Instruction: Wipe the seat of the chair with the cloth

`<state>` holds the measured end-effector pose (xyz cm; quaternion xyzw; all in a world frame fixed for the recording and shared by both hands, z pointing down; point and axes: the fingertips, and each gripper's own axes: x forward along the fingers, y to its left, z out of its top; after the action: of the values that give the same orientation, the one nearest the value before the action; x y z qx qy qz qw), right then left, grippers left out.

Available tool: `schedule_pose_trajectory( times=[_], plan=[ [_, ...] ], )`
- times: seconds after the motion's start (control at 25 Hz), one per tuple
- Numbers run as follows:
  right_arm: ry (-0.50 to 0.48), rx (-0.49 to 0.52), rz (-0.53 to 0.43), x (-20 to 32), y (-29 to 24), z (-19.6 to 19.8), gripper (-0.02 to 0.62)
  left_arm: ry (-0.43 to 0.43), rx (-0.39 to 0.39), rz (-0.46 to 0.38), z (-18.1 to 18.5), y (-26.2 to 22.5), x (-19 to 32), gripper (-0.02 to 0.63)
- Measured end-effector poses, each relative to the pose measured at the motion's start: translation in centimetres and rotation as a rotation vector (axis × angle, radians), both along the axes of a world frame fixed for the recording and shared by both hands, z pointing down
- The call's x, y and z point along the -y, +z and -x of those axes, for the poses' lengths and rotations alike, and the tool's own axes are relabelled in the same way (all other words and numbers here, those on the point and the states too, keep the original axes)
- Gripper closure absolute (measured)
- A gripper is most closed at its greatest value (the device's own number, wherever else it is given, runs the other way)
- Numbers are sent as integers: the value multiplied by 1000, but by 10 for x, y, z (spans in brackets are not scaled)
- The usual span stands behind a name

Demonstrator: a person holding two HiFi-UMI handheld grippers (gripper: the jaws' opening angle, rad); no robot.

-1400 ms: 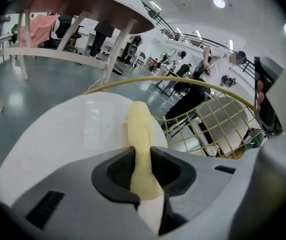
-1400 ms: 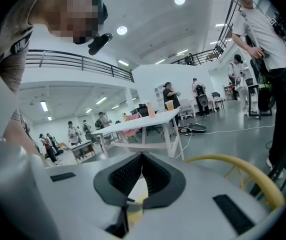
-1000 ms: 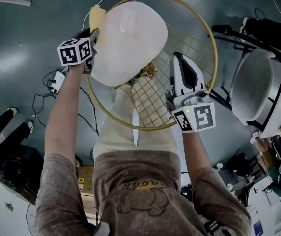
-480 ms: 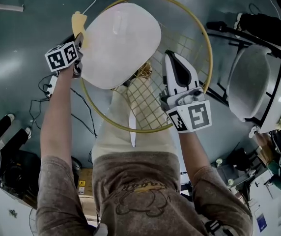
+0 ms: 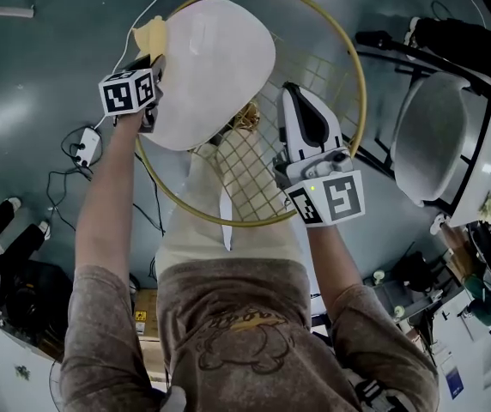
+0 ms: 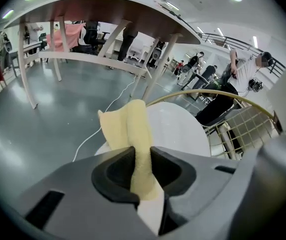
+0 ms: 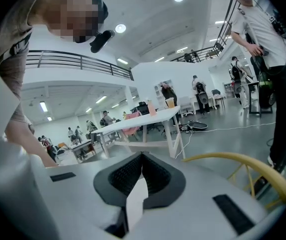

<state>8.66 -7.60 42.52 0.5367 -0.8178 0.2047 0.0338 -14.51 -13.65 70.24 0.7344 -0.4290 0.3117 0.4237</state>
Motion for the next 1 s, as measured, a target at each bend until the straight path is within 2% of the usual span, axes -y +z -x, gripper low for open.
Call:
schedule_pose_trajectory(
  times=[0.36, 0.76, 1.0],
  plan=[
    [5, 1, 9, -3, 3, -4, 572, 51, -65, 50, -62, 8, -33, 514],
    [-4, 4, 13, -6, 5, -2, 572, 101, -123, 58, -120, 8, -69, 514],
    [0, 9, 9, -5, 4, -5, 572, 187, -156, 98, -151, 10, -91, 514]
  ],
)
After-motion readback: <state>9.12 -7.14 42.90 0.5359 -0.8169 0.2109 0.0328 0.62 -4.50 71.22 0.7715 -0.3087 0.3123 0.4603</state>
